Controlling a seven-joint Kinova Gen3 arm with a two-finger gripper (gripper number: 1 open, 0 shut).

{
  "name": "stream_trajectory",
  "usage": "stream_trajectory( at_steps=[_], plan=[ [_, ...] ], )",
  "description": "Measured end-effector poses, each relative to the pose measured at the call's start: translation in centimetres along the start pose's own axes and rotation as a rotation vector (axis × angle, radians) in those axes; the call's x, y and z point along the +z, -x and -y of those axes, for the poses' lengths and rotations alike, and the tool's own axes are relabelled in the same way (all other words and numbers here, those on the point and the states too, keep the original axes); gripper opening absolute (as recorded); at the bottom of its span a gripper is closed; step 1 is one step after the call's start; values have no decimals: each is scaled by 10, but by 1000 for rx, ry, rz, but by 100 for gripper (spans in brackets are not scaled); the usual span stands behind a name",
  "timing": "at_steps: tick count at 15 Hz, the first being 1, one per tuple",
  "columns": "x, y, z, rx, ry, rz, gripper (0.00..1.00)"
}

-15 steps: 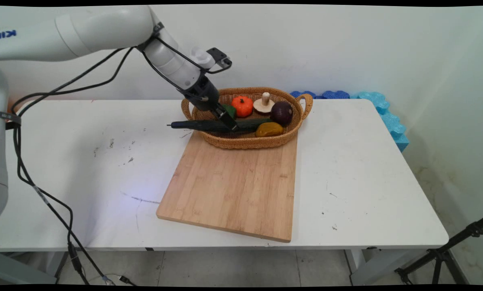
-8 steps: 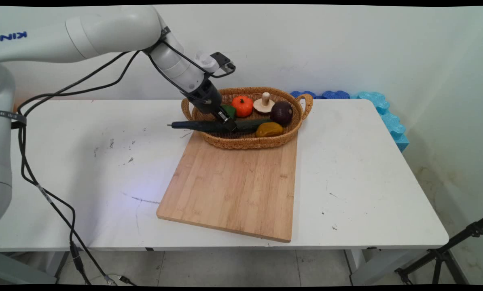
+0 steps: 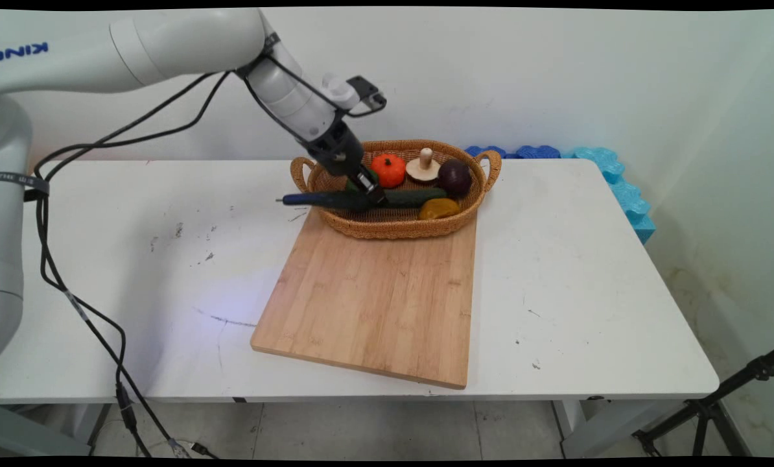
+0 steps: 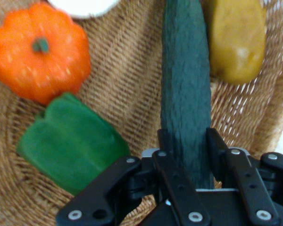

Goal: Place the picked object on the cutting board

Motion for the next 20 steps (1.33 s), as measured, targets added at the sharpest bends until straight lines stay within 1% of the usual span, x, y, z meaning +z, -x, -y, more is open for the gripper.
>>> stream_trajectory(
  at_steps=[2, 5, 7, 8, 10, 12, 15, 16, 20],
  plan=[
    [-19, -10, -3, 13, -5, -27, 0],
    [-58, -20, -11, 46, -3, -71, 0],
    [-86, -21, -20, 71, 11, -100, 0],
    [-94, -21, -24, 80, 18, -108, 0],
    [-118, -16, -34, 105, 41, -128, 0],
    [-142, -5, -48, 133, 72, -143, 0],
    [-164, 22, -66, 177, 117, -140, 0],
    [-166, 28, -70, 185, 126, -137, 0],
    [-168, 69, -88, 221, 171, -102, 0]
  ],
)
